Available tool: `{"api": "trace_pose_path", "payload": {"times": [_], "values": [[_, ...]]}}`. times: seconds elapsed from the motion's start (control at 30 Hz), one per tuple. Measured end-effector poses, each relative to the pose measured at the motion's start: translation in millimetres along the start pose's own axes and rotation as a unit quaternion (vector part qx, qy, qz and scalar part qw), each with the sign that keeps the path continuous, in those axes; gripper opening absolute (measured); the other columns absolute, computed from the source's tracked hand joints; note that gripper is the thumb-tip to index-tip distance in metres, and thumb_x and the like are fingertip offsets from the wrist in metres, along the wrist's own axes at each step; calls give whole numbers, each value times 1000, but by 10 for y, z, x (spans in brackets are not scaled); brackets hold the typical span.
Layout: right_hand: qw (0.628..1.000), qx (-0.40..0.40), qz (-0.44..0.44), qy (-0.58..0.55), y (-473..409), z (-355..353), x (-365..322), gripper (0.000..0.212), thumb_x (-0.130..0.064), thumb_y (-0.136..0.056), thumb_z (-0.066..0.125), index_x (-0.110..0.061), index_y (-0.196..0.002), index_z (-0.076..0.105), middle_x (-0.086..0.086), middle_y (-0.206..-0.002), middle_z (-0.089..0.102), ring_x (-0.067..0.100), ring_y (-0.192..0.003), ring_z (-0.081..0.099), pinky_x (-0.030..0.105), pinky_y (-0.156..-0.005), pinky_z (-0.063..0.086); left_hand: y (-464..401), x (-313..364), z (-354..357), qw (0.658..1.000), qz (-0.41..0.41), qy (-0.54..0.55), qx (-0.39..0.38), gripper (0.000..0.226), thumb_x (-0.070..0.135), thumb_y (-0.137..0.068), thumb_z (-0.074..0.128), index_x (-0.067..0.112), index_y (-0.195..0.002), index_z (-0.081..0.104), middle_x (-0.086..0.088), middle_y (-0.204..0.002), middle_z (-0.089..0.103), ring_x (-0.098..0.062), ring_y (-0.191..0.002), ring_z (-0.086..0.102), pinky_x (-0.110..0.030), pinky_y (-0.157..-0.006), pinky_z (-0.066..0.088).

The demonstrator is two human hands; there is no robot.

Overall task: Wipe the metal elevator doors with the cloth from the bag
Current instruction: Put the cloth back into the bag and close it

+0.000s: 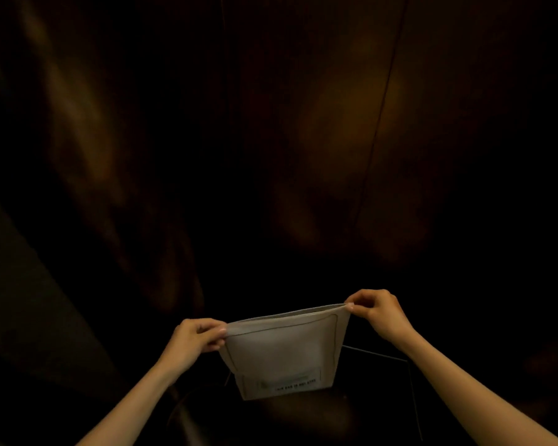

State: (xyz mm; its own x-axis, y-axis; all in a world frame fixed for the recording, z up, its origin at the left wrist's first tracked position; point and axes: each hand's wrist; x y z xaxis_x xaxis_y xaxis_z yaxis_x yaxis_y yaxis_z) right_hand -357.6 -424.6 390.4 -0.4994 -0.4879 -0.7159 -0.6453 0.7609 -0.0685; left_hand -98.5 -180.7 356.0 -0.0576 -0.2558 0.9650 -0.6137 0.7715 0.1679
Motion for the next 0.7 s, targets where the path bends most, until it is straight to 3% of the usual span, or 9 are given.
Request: {"api": "trace_pose_path", "payload": {"times": [0.2, 0.3, 0.43, 0.53, 0.7], "values": [[999, -25, -32, 30, -201, 801, -219, 16, -19, -87, 64, -15, -101, 70, -12, -91, 60, -4, -84, 52, 4, -69, 38, 25, -511, -597, 994, -15, -26, 101, 14, 4, -88, 58, 10, -79, 66, -7, -69, 66, -17, -65, 64, -20, -56, 50], [998, -50, -24, 44, -332, 1274, -329, 21, -19, -88, 62, -12, -107, 69, -3, -101, 65, 4, -93, 55, 12, -82, 40, -12, -774, -932, 990, -25, -36, 136, 14, 6, -87, 61, 14, -78, 68, -5, -72, 68, -17, -69, 63, -25, -61, 47], [994, -100, 4, 52, -533, 1892, -424, 20, -19, -90, 60, -11, -106, 69, 3, -107, 67, 12, -101, 59, 19, -87, 43, -123, -1138, -1270, 986, -60, -20, 152, 15, 5, -89, 57, 11, -85, 70, -6, -86, 69, -19, -83, 63, -25, -69, 49], [989, -132, 35, 59, -656, 2316, -440, 18, -19, -91, 60, -11, -103, 69, 5, -106, 67, 15, -101, 60, 26, -89, 47, -164, -1450, -1419, 981, -101, 4, 166, 13, 5, -90, 56, 8, -88, 69, -11, -89, 67, -24, -88, 62, -35, -79, 50], [979, -180, 56, 70, -914, 3012, -191, 13, -18, -91, 60, -13, -98, 69, 4, -98, 68, 14, -92, 61, 25, -81, 48, -362, -2162, -1477, 956, -185, 41, 226, 10, 4, -91, 54, 4, -88, 64, -14, -94, 64, -31, -93, 60, -44, -93, 46]]}}
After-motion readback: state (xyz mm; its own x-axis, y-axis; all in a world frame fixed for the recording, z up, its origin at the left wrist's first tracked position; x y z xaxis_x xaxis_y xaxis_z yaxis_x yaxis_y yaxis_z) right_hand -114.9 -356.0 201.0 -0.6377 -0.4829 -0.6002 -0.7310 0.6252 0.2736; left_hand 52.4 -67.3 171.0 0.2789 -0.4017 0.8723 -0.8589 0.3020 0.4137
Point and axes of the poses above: each hand's wrist, its own y-axis away from the middle knuckle, its own z-axis out of the palm, x = y × z
